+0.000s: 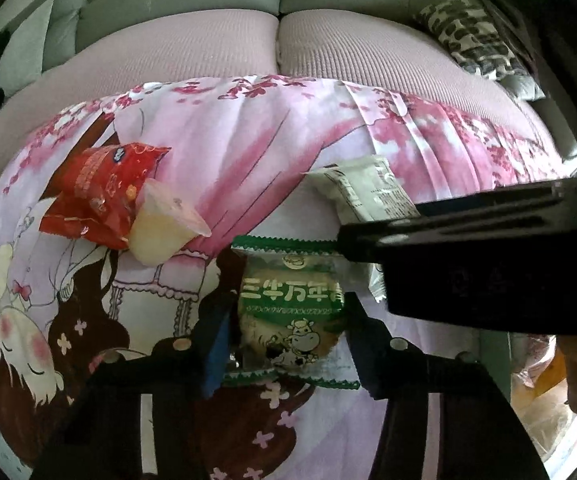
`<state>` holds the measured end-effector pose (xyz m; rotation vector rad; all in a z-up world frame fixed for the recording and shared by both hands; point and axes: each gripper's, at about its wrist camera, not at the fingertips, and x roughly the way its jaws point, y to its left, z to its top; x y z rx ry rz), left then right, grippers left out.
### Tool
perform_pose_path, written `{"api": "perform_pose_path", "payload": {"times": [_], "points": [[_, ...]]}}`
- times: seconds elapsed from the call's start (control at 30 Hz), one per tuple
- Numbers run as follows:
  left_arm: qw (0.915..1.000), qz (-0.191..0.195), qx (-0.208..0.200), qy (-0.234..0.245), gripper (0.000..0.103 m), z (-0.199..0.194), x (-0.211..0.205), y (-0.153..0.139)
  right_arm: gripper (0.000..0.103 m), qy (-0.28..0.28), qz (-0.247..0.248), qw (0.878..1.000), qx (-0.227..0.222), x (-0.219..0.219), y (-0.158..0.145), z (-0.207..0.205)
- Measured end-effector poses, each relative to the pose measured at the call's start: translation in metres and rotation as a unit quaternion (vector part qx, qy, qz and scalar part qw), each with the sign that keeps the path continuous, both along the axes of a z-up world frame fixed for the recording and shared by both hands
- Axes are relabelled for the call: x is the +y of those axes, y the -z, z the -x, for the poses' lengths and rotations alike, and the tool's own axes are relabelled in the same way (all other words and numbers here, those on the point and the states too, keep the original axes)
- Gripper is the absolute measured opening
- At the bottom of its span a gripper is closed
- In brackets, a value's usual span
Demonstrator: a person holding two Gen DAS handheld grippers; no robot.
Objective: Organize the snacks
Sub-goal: 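Grasp the white biscuit pack with the right gripper while the left gripper grasps the green biscuit pack, then carry both biscuit packs over the tray and open both grippers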
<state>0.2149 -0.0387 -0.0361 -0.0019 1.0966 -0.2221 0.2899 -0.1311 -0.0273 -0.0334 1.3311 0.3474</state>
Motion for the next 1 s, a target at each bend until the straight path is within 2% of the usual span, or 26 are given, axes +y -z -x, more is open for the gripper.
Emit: {"api": "perform_pose_path", "payload": {"times": [0.3,0.67,0.83,1.0], "points": [[0.9979,0.025,-0.001,-0.06,0.053,0.011,0.032,-0.015,0.058,0.004,-0.013,1.0,-0.011,-0.003,-0.028,0.02],[0.9929,0.039,-0.015,-0.111,0.053,0.045,0.05,-0.054,0.058,0.017,-0.034,0.998,-0.044,-0.022,-0.085,0.087],[0.9952,0.041,-0.034,-0.082,0.053,0.06,0.028,-0.08,0.058,0.047,-0.041,0.997,-0.051,-0.057,-0.102,0.114],[0.9978,0.042,-0.051,0.004,0.053,0.071,-0.03,-0.102,0.058,0.105,0.006,0.992,-0.068,-0.122,-0.112,0.138]]}}
